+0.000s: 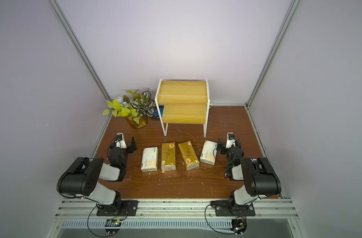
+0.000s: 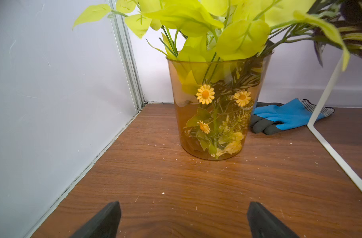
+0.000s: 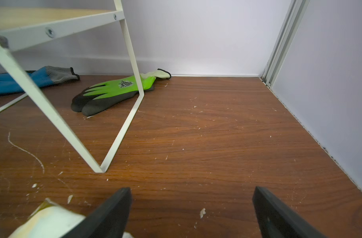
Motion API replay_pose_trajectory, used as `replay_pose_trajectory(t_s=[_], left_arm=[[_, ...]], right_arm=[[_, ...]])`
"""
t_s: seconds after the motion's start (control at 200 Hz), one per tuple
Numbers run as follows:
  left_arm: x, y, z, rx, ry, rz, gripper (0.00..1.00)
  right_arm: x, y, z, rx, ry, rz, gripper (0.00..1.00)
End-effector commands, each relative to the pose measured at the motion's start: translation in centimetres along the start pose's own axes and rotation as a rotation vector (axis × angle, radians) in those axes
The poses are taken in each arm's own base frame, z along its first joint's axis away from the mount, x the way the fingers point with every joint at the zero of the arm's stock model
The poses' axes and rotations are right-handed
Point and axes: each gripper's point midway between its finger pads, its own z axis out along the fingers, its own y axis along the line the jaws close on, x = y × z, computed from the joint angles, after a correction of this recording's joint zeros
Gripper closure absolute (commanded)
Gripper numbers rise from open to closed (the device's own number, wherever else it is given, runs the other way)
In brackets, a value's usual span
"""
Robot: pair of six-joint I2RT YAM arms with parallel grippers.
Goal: Place the tissue boxes on the shelf by color
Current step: Pick up the box of tissues from the center of the board.
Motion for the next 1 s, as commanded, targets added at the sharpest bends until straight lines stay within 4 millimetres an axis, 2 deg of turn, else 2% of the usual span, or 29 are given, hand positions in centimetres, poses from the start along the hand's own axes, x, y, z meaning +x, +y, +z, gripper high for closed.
replay_pose_trajectory(t_s=[0.0, 0.736, 0.866, 0.996], left_arm=[[-1.0, -0.3, 0.4, -0.003, -0.034, 0.003, 0.00], [-0.9, -0.3, 0.6, 0.013, -0.026, -0.004, 0.00], [-1.3, -0.3, 0.5, 0.011, -0.033, 0.000, 0.00], [-2.9, -0.9, 1.1, -0.030, 0.000, 0.056, 0.00]], right_arm=[[-2.2, 0.2, 0.4, -0.014, -0.073, -0.005, 0.00], [-2.2, 0.2, 0.2, -0.017, -0.080, -0.002, 0.00], [-3.1, -1.7, -0.6, 0.092, -0.110, 0.044, 0.02], [-4.5, -3.1, -1.3, 0.198, -0.106, 0.061, 0.12]])
